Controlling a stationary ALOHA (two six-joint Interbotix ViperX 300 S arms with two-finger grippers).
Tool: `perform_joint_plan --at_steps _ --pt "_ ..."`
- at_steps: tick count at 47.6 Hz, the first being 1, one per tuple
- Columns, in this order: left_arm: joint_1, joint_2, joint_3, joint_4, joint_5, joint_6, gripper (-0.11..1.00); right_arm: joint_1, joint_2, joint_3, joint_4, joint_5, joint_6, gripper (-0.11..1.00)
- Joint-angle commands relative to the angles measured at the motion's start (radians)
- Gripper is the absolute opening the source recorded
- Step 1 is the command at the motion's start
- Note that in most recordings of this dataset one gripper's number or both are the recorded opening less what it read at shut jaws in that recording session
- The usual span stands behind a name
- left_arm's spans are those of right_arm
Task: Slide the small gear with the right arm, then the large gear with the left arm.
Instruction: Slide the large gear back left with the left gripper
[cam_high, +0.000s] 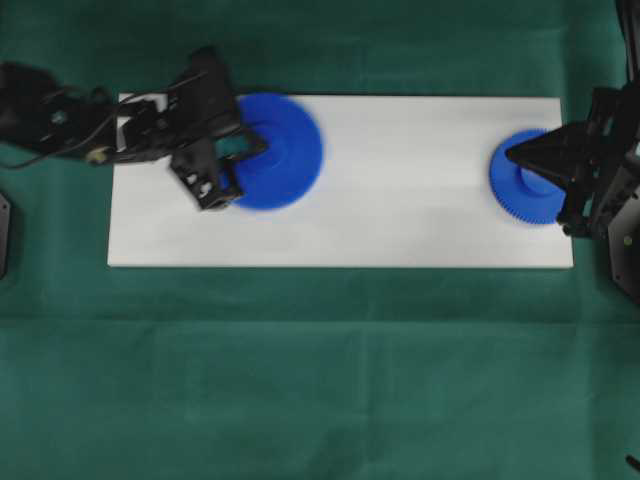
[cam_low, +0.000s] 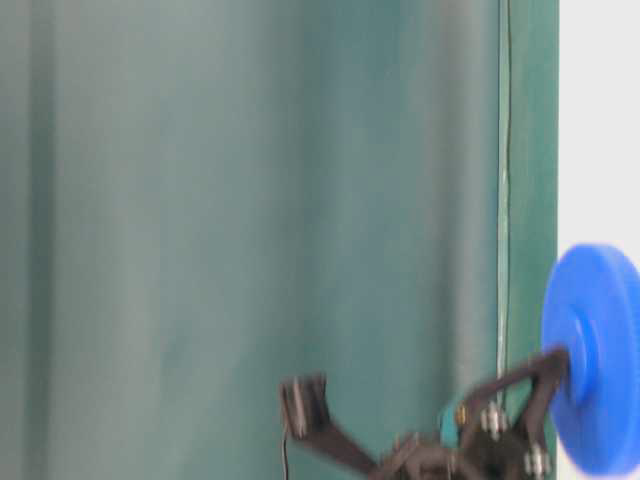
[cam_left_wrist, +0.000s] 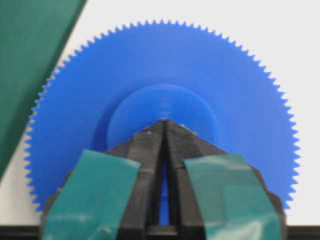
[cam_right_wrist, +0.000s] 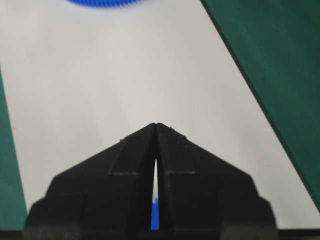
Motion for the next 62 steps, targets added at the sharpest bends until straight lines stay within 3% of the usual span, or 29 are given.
perform_joint_plan --at_steps 1,22,42,62 --pt "0.002 -0.078 0.066 -0.002 -0.008 -0.002 -0.01 0.002 0.0 -0.02 0.0 -0.008 0.002 0.5" --pt "0.008 -0.302 0.278 -0.005 -0.02 -0.014 -0.01 0.002 0.0 -0.02 0.009 -0.008 0.002 0.5" --pt "0.014 -0.267 0.245 -0.005 -0.025 -0.012 -0.01 0.002 0.0 -0.017 0.009 -0.008 0.002 0.5" --pt "0.012 -0.322 0.212 -0.003 -0.018 -0.002 -0.01 0.002 0.0 -0.015 0.009 -0.009 0.002 0.5"
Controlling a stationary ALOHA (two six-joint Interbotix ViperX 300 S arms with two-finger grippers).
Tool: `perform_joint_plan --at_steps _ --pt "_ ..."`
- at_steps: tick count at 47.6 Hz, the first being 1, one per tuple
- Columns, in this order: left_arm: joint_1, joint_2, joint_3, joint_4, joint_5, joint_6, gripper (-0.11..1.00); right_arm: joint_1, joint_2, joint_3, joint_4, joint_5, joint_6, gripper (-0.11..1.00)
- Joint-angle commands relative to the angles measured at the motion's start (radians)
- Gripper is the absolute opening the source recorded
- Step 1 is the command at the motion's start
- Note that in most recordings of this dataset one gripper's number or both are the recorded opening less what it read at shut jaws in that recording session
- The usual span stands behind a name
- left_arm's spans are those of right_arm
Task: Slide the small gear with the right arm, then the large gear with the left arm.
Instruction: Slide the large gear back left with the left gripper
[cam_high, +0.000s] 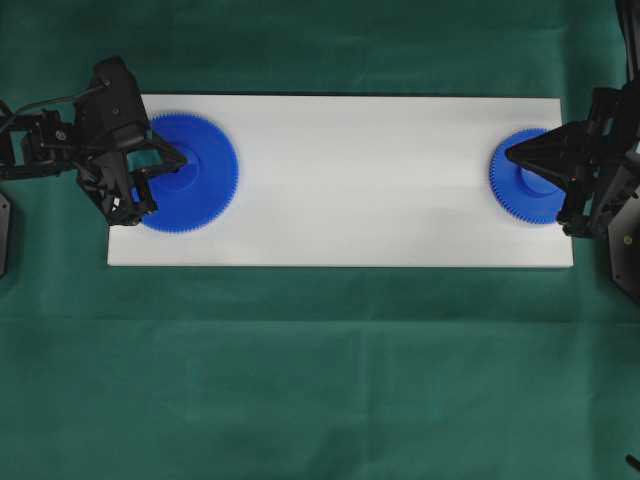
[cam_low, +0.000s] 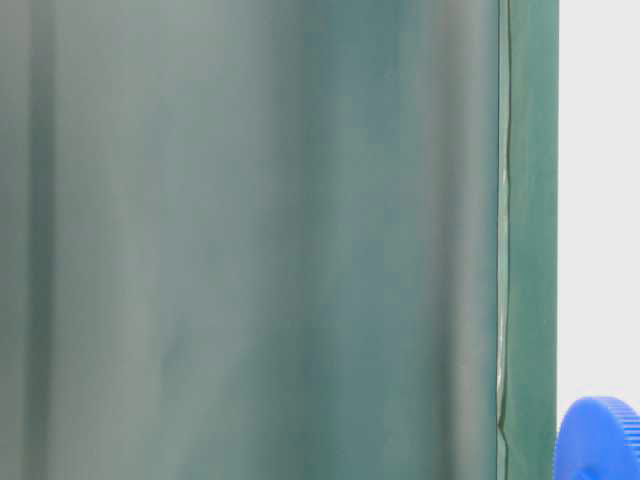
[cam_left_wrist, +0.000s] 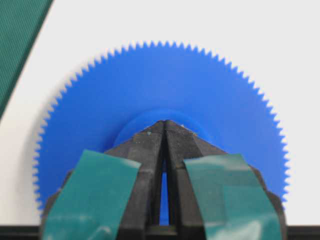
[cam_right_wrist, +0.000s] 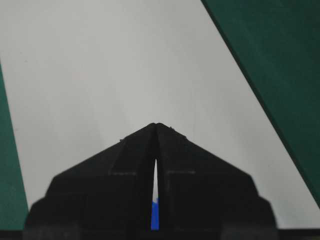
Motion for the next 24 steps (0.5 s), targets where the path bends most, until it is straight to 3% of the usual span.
perform_joint_plan --at_steps 1,24 --pt "0.002 -0.029 -0.026 0.0 -0.002 0.003 -0.01 0.002 0.0 -0.015 0.002 -0.008 0.002 0.5" --pt "-0.049 -0.233 -0.048 0.002 0.037 0.005 -0.01 0.002 -0.015 -0.014 0.0 -0.003 0.0 0.5"
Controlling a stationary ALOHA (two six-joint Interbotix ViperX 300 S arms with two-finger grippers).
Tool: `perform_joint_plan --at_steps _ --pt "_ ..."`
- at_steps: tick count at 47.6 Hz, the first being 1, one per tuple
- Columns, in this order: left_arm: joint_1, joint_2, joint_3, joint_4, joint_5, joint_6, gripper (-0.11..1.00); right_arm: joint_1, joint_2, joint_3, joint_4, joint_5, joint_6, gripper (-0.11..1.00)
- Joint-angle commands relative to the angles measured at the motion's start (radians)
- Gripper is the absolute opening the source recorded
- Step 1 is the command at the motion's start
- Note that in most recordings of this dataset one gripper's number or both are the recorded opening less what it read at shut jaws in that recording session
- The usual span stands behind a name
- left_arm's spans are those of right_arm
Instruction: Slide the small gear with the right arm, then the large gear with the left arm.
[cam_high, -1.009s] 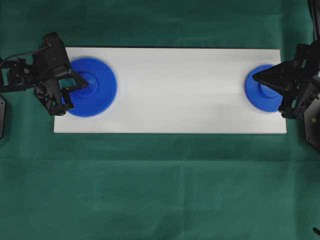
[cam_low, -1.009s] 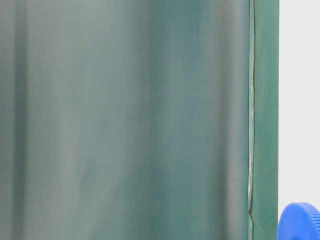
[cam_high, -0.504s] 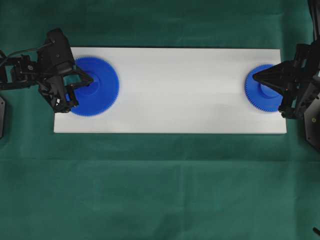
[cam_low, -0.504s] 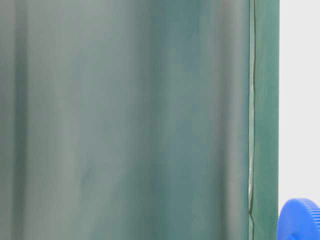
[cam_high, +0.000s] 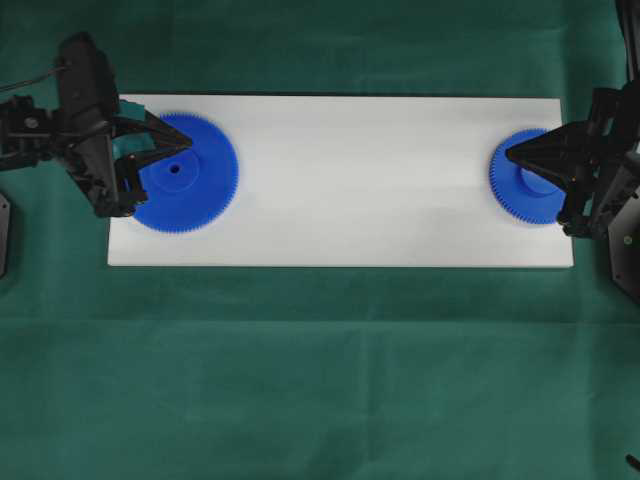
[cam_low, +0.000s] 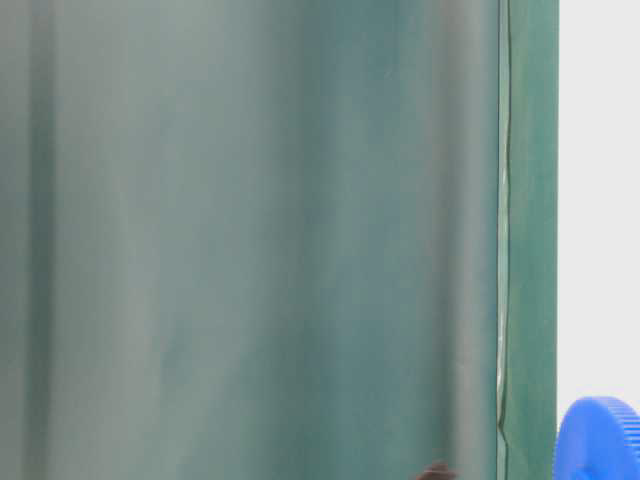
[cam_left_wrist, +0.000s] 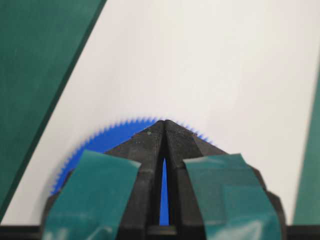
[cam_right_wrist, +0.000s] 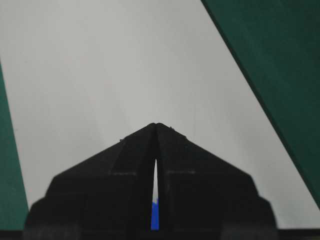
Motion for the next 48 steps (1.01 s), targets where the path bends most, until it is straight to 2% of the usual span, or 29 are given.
perform_joint_plan --at_steps 1,18,28,35,40,48 --pt "-0.018 -0.041 -0.02 0.002 0.012 0.0 -0.01 0.002 -0.011 -0.014 0.002 -0.003 -0.002 0.5" --pt "-0.061 -0.17 0.032 0.002 0.052 0.029 -0.01 0.002 -0.1 0.008 -0.005 0.0 -0.005 0.5" --pt "-0.063 -0.304 0.094 -0.002 0.066 -0.006 -0.01 0.002 -0.202 0.046 -0.012 0.043 -0.011 0.5" --pt "-0.071 -0.407 0.153 -0.002 0.066 -0.006 -0.01 0.002 -0.276 0.077 -0.018 0.043 -0.014 0.5" --pt "-0.097 -0.476 0.204 0.002 0.066 0.002 -0.01 0.002 -0.301 0.081 -0.035 0.041 -0.034 0.5" --pt "-0.127 -0.565 0.265 0.003 0.066 0.005 -0.01 0.002 -0.285 0.061 -0.058 0.04 -0.103 0.5"
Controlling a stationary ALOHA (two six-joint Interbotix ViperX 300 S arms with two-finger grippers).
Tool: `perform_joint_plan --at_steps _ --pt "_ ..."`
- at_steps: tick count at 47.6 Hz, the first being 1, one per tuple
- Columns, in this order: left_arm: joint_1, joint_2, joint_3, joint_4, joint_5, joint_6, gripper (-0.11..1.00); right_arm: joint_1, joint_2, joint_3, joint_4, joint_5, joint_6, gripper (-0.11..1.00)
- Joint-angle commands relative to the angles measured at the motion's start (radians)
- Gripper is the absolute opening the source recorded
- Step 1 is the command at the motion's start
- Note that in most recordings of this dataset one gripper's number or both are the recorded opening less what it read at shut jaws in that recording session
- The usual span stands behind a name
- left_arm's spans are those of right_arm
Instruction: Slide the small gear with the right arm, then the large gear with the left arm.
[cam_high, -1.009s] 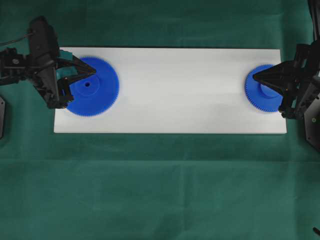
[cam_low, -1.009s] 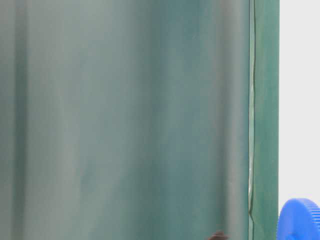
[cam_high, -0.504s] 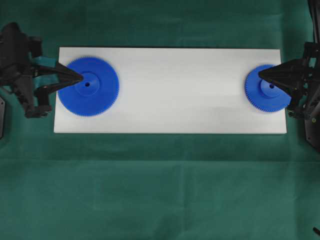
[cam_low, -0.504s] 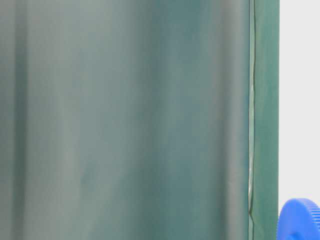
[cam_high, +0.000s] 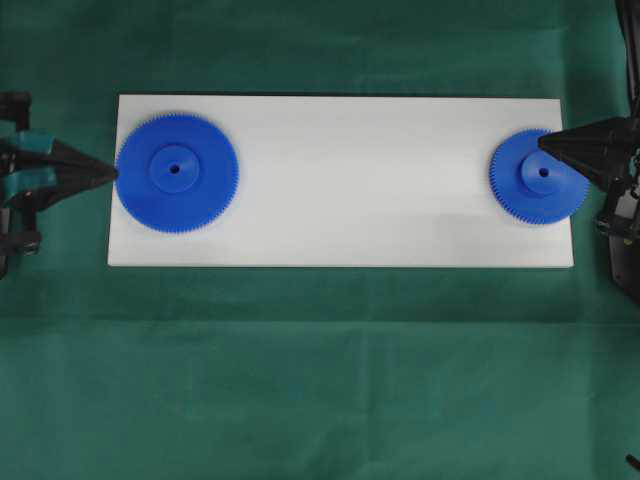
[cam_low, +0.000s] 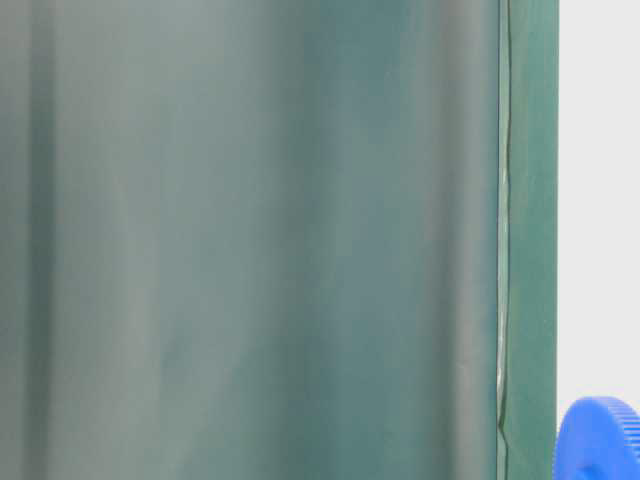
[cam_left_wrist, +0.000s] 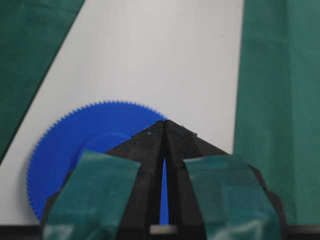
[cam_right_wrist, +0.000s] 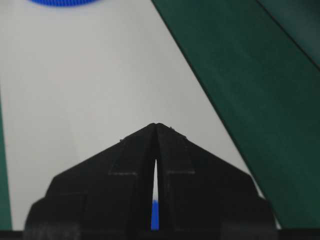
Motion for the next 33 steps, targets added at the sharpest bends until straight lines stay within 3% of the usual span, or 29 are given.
perform_joint_plan --at_steps 1,14,23,33 --pt "-0.009 -0.04 0.014 0.003 -0.005 0.002 -0.01 0.003 0.021 -0.035 -0.012 -0.005 -0.035 0.5" --pt "-0.011 -0.232 0.103 0.005 0.064 0.003 -0.01 0.02 0.04 -0.043 -0.012 -0.04 -0.12 0.5" --pt "-0.011 -0.327 0.117 0.005 0.141 0.002 -0.01 0.026 0.038 -0.038 -0.012 -0.041 -0.121 0.5" --pt "-0.011 -0.331 0.117 0.005 0.153 0.002 -0.01 0.026 0.043 -0.051 -0.012 -0.041 -0.121 0.5"
